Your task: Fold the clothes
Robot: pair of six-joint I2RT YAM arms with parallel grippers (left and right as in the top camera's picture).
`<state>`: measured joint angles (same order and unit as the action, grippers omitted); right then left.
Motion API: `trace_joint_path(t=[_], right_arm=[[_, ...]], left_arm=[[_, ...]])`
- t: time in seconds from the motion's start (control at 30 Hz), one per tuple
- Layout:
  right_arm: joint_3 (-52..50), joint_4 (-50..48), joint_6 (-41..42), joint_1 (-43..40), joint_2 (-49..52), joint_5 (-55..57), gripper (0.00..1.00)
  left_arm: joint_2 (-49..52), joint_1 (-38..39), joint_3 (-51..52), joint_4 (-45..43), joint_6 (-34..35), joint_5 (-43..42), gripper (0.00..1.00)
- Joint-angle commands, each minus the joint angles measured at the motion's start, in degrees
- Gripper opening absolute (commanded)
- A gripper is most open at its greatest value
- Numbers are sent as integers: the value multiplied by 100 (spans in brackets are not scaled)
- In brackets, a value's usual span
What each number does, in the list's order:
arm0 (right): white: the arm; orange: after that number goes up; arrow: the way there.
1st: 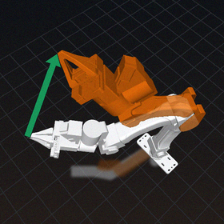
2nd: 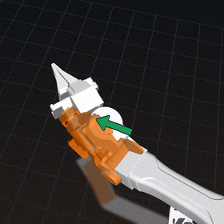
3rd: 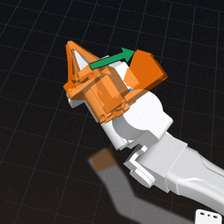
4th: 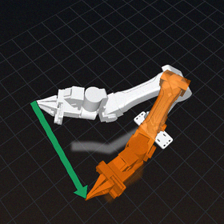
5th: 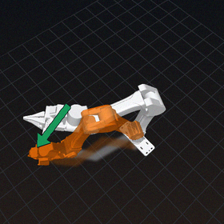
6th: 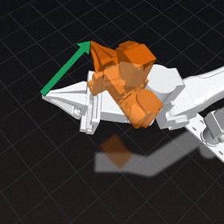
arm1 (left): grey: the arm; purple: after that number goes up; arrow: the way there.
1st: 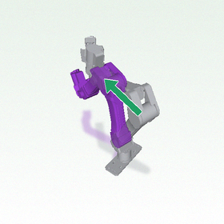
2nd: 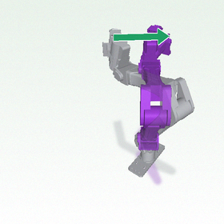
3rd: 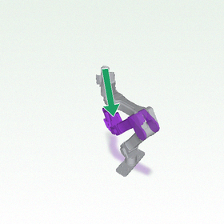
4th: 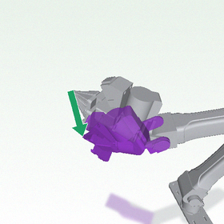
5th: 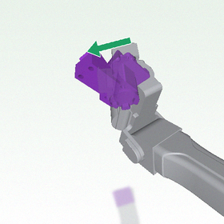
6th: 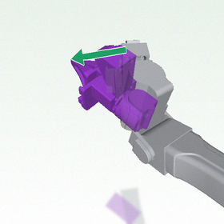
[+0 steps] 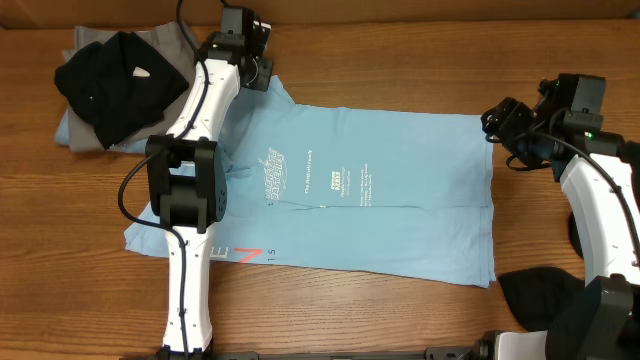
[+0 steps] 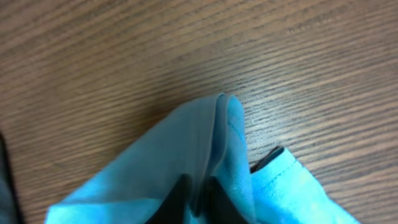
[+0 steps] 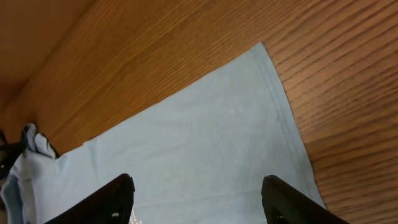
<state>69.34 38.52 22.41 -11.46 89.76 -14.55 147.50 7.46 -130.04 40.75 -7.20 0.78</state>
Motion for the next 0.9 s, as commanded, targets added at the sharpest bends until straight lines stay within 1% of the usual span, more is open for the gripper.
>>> trace_joint_path(t=[0.0,0.03,0.1,0.2,0.33,0.43,0.5,0.57,0.6,0.67,0.7,0.73,0.87], right_arm=[[111,-33,-37,26,7,142,69],[111,-26,-37,26,7,142,69],[111,-13,-37,26,7,144,69],[111,-15,-37,26,7,146,69],[111,-17,-37,26,7,146,69],[111,-2,-37,26,7,146,69],[111,26,-37,26,7,146,69],[111,50,-37,26,7,146,69],[111,55,-37,26,7,146,69],[111,66,-37,26,7,146,69],[111,74,-37,26,7,146,69],[111,85,-37,26,7,146,69],[111,87,-37,26,7,146,69]], left_arm=[[-63,-42,-330,-4,-7,109,40],[-63,-42,-330,20,-9,98,45],[-61,-42,-317,107,-7,61,48],[-61,-42,-243,118,-11,-42,45],[-59,-42,-74,11,-7,-46,37],[-59,-42,118,-120,-9,-59,37],[-59,-42,157,-160,-9,-59,31],[-59,-42,157,-219,-9,-57,18],[-59,-42,157,-267,-4,-66,15],[-59,-42,157,-326,-2,-83,14],[-59,-42,157,-337,0,-81,11],[-59,-42,157,-330,0,-79,4],[-63,-44,87,-308,15,-76,4]])
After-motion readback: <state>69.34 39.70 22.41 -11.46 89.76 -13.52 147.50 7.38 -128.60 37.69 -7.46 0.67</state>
